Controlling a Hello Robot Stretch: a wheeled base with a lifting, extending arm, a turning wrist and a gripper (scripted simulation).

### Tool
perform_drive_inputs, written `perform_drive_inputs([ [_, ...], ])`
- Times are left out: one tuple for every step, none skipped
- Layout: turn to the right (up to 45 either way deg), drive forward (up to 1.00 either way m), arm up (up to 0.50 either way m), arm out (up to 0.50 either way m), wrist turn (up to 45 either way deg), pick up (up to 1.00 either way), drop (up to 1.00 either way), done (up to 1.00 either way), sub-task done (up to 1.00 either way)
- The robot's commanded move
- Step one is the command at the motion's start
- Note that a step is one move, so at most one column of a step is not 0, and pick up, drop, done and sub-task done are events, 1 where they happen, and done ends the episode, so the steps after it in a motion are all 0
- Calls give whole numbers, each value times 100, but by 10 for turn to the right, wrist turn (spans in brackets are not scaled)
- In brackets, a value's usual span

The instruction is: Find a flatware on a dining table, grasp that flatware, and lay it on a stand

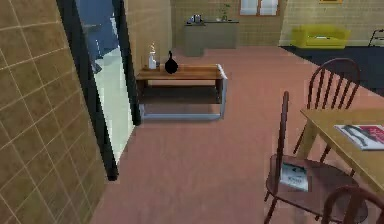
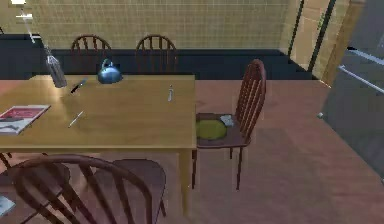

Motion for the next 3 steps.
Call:
perform_drive_inputs([
  [-450,0,0,0,0,0,0,0,0],
  [-450,0,0,0,0,0,0,0,0],
  [-450,0,0,0,0,0,0,0,0],
])
